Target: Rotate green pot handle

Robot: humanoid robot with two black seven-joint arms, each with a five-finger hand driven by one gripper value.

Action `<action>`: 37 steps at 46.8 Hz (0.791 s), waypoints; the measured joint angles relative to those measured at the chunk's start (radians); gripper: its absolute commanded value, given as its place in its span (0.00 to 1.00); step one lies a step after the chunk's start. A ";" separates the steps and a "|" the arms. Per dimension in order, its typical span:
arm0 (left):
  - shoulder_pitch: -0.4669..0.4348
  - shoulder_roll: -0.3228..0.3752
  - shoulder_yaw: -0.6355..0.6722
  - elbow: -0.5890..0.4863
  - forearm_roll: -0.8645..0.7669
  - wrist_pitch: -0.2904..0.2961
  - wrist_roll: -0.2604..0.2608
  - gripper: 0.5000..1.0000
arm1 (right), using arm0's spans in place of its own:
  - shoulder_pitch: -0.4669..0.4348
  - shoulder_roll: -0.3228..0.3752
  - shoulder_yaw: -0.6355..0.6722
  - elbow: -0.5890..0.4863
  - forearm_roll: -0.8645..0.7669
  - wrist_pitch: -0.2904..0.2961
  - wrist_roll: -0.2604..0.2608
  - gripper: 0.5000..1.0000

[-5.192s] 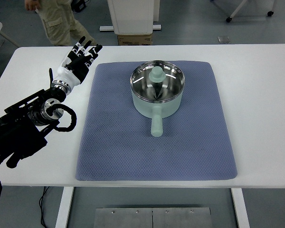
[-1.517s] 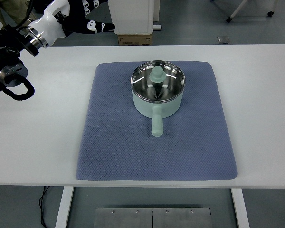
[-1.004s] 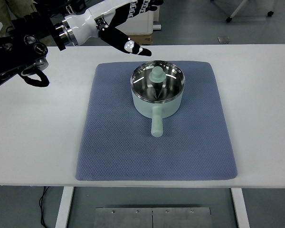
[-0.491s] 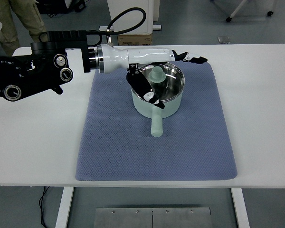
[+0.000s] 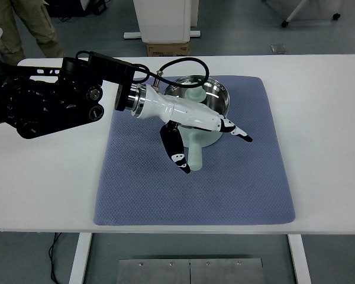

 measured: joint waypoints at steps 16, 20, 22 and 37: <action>-0.041 -0.028 0.111 0.000 0.058 -0.001 -0.006 1.00 | 0.000 0.000 0.000 0.000 0.000 0.000 0.000 1.00; -0.043 -0.028 0.128 0.000 0.083 -0.001 -0.007 1.00 | 0.000 0.000 0.000 0.000 0.000 0.000 0.000 1.00; -0.043 -0.028 0.135 -0.002 0.092 -0.001 -0.007 1.00 | 0.000 0.000 0.000 0.000 0.000 0.000 0.000 1.00; -0.070 -0.045 0.193 -0.019 0.098 0.000 -0.006 1.00 | 0.000 0.000 0.000 0.000 0.000 0.000 0.000 1.00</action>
